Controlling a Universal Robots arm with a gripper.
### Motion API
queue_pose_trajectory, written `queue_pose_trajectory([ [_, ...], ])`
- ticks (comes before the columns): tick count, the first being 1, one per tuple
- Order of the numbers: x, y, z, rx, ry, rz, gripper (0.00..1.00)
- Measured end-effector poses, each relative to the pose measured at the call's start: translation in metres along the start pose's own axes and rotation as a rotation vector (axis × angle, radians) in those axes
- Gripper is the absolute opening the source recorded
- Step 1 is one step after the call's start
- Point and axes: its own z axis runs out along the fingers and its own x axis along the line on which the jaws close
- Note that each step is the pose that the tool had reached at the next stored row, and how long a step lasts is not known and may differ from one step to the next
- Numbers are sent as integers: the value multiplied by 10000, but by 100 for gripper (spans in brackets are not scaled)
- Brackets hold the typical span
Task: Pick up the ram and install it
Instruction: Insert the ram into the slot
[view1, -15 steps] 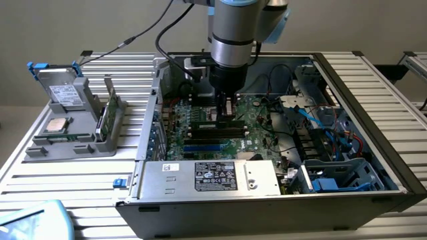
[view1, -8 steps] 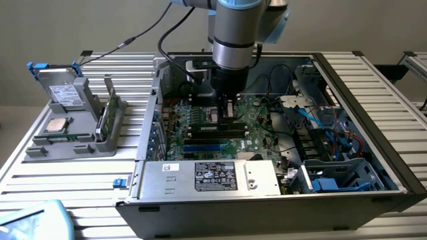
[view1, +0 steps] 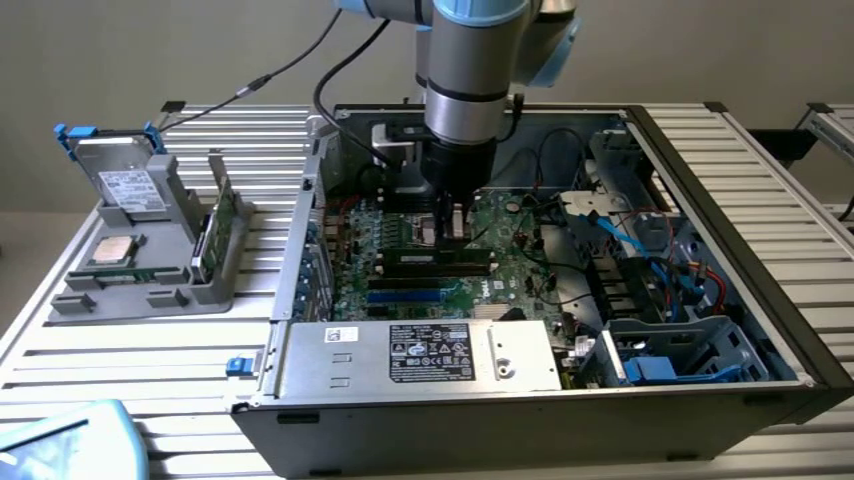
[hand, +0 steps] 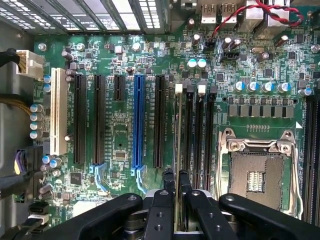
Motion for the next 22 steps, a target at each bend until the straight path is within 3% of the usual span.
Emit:
queue_pose_trajectory([
  [11, -32, -2, 26, -3, 13, 39, 15],
  [13, -36, -2, 29, -4, 71, 42, 15],
  [17, -42, -3, 47, 2, 279, 54, 15],
  [22, -60, -4, 49, 3, 305, 55, 15],
])
